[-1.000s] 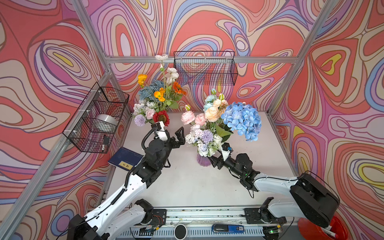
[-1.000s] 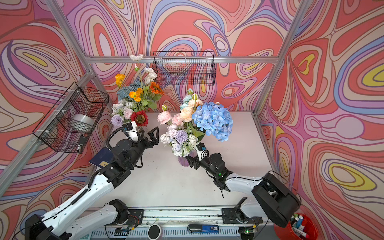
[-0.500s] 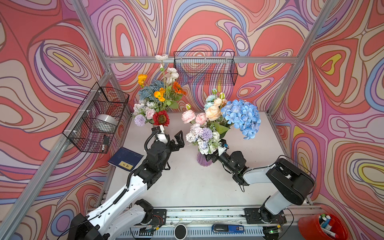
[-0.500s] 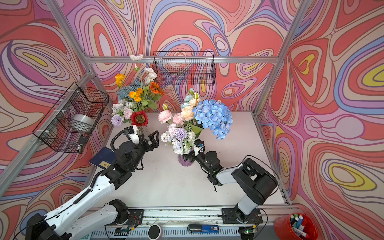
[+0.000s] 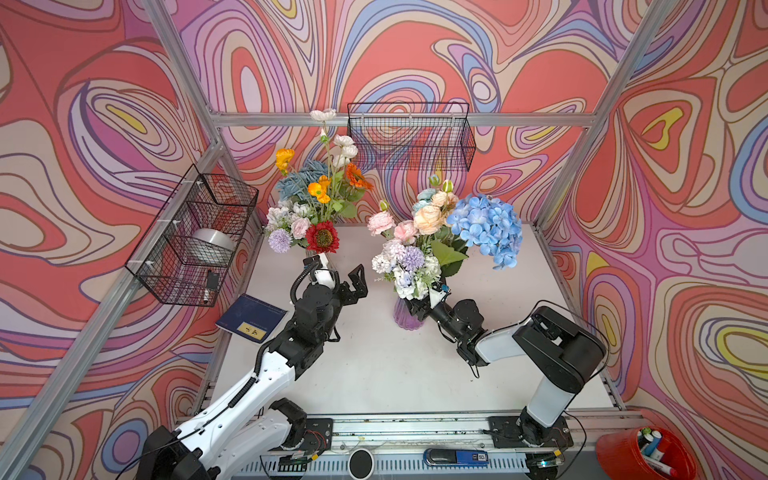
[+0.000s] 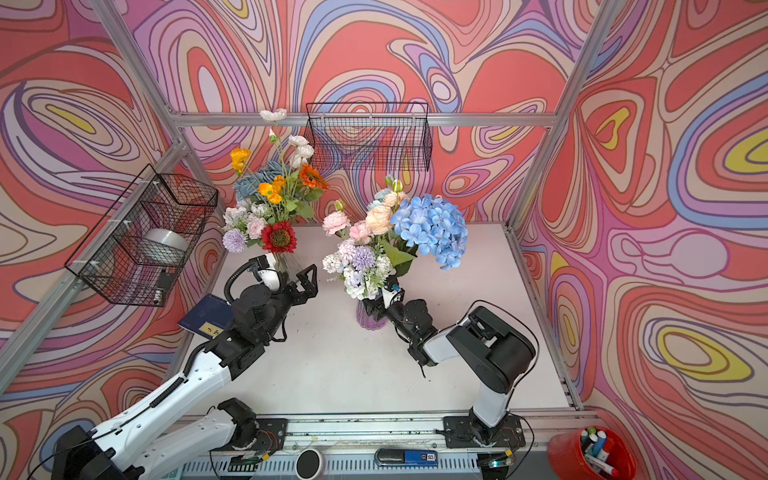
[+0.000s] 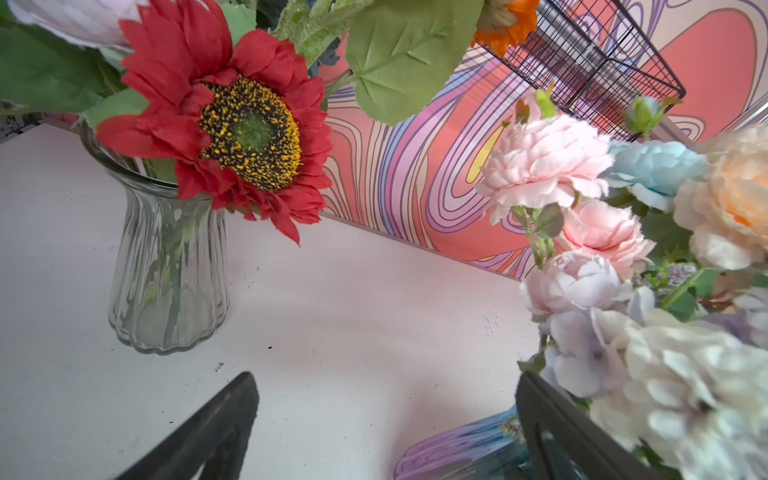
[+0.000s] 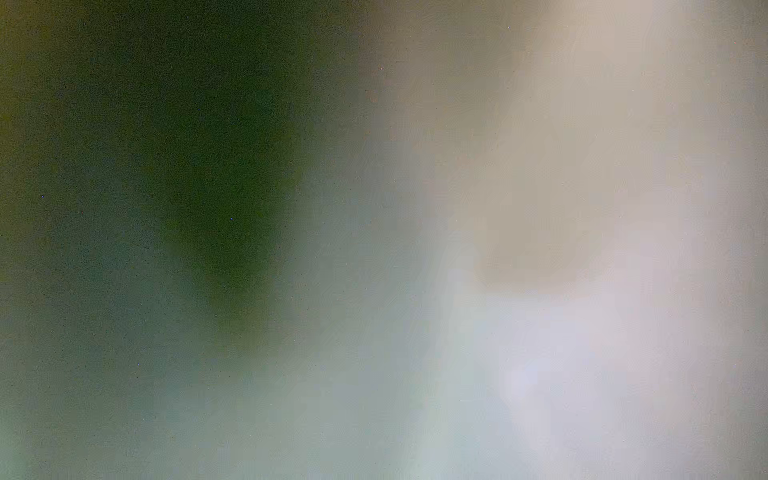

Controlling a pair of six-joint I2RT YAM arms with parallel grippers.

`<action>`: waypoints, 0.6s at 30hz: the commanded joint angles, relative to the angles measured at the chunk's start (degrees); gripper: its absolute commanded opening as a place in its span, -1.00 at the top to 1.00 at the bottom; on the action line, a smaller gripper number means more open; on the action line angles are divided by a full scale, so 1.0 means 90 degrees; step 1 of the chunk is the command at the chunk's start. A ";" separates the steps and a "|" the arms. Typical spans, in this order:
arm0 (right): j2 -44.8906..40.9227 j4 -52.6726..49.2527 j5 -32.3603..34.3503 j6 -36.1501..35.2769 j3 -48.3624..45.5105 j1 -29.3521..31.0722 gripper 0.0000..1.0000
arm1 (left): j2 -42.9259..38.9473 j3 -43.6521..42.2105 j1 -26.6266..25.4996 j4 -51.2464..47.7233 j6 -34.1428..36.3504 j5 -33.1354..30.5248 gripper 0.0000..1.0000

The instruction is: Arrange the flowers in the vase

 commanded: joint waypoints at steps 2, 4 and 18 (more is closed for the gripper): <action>0.0253 0.0206 0.0434 -0.0342 0.0051 -0.0054 -0.08 | 0.0009 -0.0089 0.0105 0.0162 -0.0041 -0.0045 -1.00; 0.0267 0.0301 0.0432 -0.0323 0.0047 -0.0159 0.18 | -0.0009 -0.0123 0.0139 0.0148 -0.0045 -0.0045 -1.00; 0.1343 0.1092 0.0041 -0.0550 0.0951 -0.1513 0.14 | -0.0443 -0.0694 0.0636 -0.0375 -0.0267 -0.0317 -1.00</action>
